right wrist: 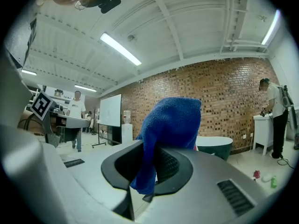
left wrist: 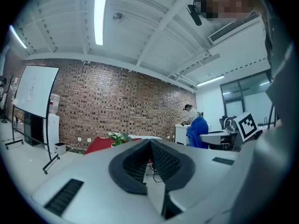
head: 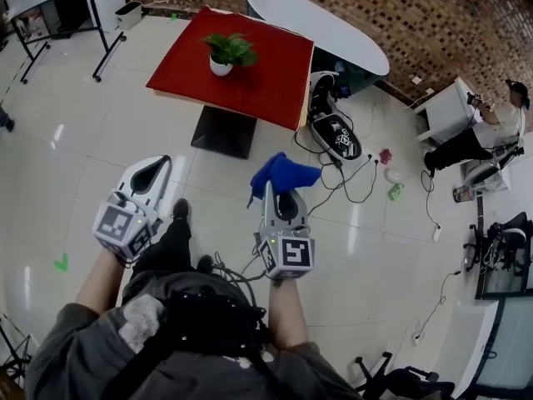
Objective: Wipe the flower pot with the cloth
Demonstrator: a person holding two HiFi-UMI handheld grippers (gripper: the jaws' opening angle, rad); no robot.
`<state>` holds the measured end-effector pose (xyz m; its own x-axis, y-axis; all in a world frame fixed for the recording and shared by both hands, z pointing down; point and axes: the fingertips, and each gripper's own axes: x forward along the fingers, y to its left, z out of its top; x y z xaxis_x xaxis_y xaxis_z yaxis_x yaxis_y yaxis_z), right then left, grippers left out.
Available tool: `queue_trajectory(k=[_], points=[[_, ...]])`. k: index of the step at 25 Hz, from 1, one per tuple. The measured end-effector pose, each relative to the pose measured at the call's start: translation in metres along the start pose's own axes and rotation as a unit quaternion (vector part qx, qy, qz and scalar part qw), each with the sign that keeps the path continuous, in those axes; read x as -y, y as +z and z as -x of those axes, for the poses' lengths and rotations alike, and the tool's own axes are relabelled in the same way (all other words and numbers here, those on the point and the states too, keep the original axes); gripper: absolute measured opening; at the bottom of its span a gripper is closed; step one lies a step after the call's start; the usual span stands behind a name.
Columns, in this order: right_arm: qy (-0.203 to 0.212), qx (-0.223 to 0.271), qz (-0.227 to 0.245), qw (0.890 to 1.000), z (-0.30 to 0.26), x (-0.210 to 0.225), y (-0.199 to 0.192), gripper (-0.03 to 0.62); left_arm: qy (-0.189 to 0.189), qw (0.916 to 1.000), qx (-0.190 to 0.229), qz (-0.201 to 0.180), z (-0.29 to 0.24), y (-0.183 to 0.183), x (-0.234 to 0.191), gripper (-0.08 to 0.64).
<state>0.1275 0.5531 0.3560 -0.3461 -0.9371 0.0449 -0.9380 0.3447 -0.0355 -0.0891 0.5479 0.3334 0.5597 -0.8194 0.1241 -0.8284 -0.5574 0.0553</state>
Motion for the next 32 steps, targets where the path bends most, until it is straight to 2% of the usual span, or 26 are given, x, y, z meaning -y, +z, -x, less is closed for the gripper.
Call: queue_trajectory(k=[4,7,15,19,21,23,26,29,32], points=[[-0.004,-0.004,0.01,1.0,-0.018,0.001,-0.003,0.069,-0.01,0.9998,0.016,0.004,-0.014,-0.001,-0.015,0.031],[-0.026,-0.007,0.01,1.0,-0.045,0.014,-0.005,0.069,-0.02,0.9997,0.013,0.008,-0.041,-0.007,-0.035,0.031],[-0.056,-0.02,0.013,0.998,-0.168,0.047,-0.007,0.069,-0.036,0.999,0.001,0.026,-0.162,-0.004,-0.129,0.032],[-0.073,-0.016,0.019,0.997,-0.238,0.07,0.005,0.069,-0.057,0.9981,0.002,0.023,-0.225,0.0,-0.175,0.032],[-0.083,-0.022,0.012,0.996,-0.269,0.078,0.006,0.069,-0.068,0.9971,-0.005,0.033,-0.252,-0.002,-0.198,0.034],[-0.088,-0.027,0.007,0.996,-0.297,0.081,0.004,0.069,-0.074,0.9962,-0.008,0.045,-0.274,-0.003,-0.22,0.034],[-0.09,-0.031,0.005,0.995,-0.343,0.083,0.002,0.069,-0.077,0.9961,-0.001,0.042,-0.304,-0.001,-0.253,0.037],[-0.09,-0.036,0.007,0.995,-0.386,0.086,0.002,0.069,-0.083,0.9958,-0.009,0.039,-0.33,-0.002,-0.28,0.101],[-0.09,-0.036,0.008,0.995,-0.424,0.083,0.005,0.069,-0.083,0.996,-0.024,0.024,-0.348,-0.016,-0.307,0.103]])
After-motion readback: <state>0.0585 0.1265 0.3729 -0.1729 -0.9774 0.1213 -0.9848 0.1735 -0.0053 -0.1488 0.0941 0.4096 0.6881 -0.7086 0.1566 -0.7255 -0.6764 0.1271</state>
